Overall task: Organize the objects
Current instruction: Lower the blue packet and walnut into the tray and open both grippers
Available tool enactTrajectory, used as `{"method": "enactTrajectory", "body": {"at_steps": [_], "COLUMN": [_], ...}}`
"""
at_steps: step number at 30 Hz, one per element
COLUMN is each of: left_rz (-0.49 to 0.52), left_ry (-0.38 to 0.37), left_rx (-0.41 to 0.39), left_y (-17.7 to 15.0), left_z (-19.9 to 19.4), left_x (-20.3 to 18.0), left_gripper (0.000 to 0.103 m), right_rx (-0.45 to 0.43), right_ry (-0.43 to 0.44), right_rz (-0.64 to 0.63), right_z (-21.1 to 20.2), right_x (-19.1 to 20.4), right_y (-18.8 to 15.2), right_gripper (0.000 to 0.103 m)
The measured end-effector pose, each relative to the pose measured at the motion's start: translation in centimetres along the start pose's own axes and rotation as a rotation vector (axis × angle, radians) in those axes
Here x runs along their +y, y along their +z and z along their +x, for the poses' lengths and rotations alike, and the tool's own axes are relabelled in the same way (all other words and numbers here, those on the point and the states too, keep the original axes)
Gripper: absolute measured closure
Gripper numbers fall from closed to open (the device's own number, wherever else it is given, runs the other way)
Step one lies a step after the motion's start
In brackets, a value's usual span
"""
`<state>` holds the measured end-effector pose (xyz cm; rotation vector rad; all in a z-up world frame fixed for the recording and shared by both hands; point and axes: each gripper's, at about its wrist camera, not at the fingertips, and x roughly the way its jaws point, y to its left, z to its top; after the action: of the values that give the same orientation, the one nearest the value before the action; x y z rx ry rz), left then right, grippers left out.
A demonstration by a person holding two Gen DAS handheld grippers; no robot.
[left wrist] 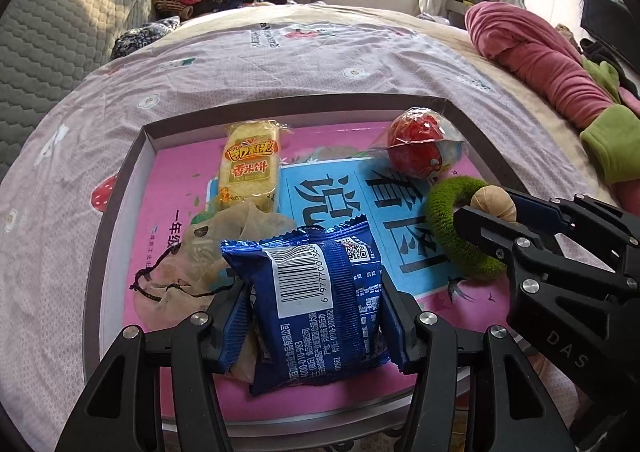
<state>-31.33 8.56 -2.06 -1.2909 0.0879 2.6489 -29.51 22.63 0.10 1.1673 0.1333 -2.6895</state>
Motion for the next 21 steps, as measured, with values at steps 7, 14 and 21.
{"method": "enactTrajectory", "body": {"at_steps": [7, 14, 21], "left_rz": [0.001, 0.001, 0.006], "left_ry": [-0.003, -0.001, 0.013], "left_rx": [0.003, 0.005, 0.013], "left_y": [-0.01, 0.03, 0.02], "left_z": [0.07, 0.13, 0.18], "left_x": [-0.04, -0.09, 0.04], "left_gripper": [0.044, 0.044, 0.038], "right_rx": [0.007, 0.009, 0.005], "right_ry": [0.0, -0.002, 0.0], "right_rz": [0.008, 0.01, 0.01], "right_z": [0.37, 0.43, 0.36], "right_x": [-0.18, -0.15, -0.14], "right_y": [-0.07, -0.15, -0.05], "right_gripper": [0.07, 0.07, 0.07]}}
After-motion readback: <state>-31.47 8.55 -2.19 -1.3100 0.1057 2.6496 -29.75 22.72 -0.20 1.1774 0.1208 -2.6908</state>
